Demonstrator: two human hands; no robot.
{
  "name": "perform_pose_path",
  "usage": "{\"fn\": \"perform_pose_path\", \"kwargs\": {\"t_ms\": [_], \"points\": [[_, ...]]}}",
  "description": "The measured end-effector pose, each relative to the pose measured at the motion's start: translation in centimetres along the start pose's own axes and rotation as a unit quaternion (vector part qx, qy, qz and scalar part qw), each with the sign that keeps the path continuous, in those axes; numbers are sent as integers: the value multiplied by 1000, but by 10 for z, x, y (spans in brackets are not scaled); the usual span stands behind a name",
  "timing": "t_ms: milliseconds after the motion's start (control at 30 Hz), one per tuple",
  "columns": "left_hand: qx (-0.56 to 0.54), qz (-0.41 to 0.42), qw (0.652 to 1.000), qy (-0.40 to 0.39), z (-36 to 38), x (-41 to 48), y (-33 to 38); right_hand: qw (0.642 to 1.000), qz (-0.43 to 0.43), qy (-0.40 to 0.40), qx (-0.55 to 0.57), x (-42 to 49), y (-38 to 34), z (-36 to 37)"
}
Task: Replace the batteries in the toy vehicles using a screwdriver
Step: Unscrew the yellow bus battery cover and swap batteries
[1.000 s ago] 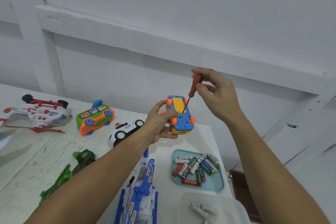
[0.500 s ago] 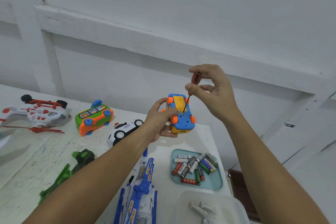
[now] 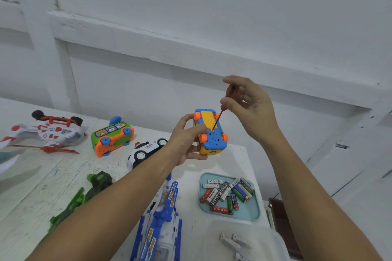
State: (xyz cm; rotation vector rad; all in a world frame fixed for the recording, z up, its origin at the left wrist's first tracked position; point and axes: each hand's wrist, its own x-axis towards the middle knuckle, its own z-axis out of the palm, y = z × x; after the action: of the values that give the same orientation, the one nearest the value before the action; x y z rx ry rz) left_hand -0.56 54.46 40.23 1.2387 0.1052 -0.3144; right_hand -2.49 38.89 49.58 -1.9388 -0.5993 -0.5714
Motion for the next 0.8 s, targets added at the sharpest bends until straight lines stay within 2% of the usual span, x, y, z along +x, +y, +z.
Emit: {"fn": "perform_pose_path", "kwargs": {"t_ms": [133, 300, 533, 800], "points": [[1, 1, 1000, 3, 4, -3, -1, 999, 12, -13, 30, -3, 0, -5], [6, 9, 1000, 11, 12, -7, -1, 1000, -1, -10, -6, -3, -3, -10], [14, 22, 999, 28, 24, -8, 1, 999, -8, -27, 45, 1, -2, -22], [11, 32, 998, 50, 38, -10, -3, 999, -26, -26, 34, -1, 0, -34]]}}
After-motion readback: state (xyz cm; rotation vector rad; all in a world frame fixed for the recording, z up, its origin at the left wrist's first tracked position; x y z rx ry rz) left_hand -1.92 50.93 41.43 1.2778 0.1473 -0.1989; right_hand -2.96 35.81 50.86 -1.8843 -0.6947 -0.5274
